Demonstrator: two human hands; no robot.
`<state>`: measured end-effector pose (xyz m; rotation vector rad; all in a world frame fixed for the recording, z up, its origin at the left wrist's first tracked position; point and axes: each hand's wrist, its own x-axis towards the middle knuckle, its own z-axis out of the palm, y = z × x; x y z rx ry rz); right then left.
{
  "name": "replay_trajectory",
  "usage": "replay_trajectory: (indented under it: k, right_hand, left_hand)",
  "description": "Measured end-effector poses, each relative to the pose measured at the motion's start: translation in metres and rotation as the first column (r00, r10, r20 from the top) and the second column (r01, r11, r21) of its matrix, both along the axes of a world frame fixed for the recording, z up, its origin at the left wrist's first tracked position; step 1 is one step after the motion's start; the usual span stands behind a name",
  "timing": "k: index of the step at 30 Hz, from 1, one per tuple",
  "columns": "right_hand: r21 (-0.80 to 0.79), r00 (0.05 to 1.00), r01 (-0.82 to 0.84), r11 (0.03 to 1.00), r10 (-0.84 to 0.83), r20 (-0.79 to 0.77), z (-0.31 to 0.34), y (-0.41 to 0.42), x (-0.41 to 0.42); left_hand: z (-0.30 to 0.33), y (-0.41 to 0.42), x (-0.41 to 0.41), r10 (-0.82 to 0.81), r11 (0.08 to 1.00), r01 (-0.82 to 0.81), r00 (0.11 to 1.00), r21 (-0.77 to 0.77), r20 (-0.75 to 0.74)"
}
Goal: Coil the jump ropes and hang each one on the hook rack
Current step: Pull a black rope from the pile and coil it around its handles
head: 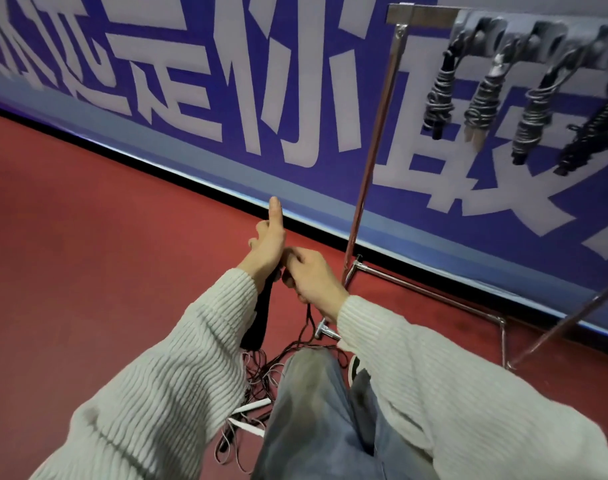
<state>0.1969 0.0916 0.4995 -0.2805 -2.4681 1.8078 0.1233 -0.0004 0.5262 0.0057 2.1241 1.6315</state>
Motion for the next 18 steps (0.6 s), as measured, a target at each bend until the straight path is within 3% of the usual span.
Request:
replay_trajectory:
  k: [3,5,10,14,18]
  right_hand:
    - [0.111,0.997,0.063,0.992,-0.058,-0.051,0.005,0.007,0.004]
    - [0.109,0.997,0.057,0.992,-0.052,-0.053,0.013,0.013,0.005]
    - [-0.185,0.978,0.194,0.963,-0.204,-0.035,0.031,0.036,0.007]
    - [-0.316,0.966,0.237,0.919,-0.256,-0.020,0.038,0.069,-0.004]
    - [-0.234,0.969,0.245,0.941,-0.243,0.038,0.043,0.105,-0.008]
  left_hand:
    - [0.004,0.007,0.014,-0.017,0.996,0.010,0.997,0.092,0.075]
    - [0.002,0.009,0.017,-0.034,0.990,0.031,0.999,0.137,0.018]
    - [0.000,0.013,0.042,-0.149,0.939,0.194,0.974,0.285,-0.172]
    - [-0.017,0.011,0.055,-0.436,0.892,0.449,0.882,0.043,-0.180]
    - [-0.026,0.025,0.050,-0.465,0.885,0.445,0.854,-0.135,-0.232]
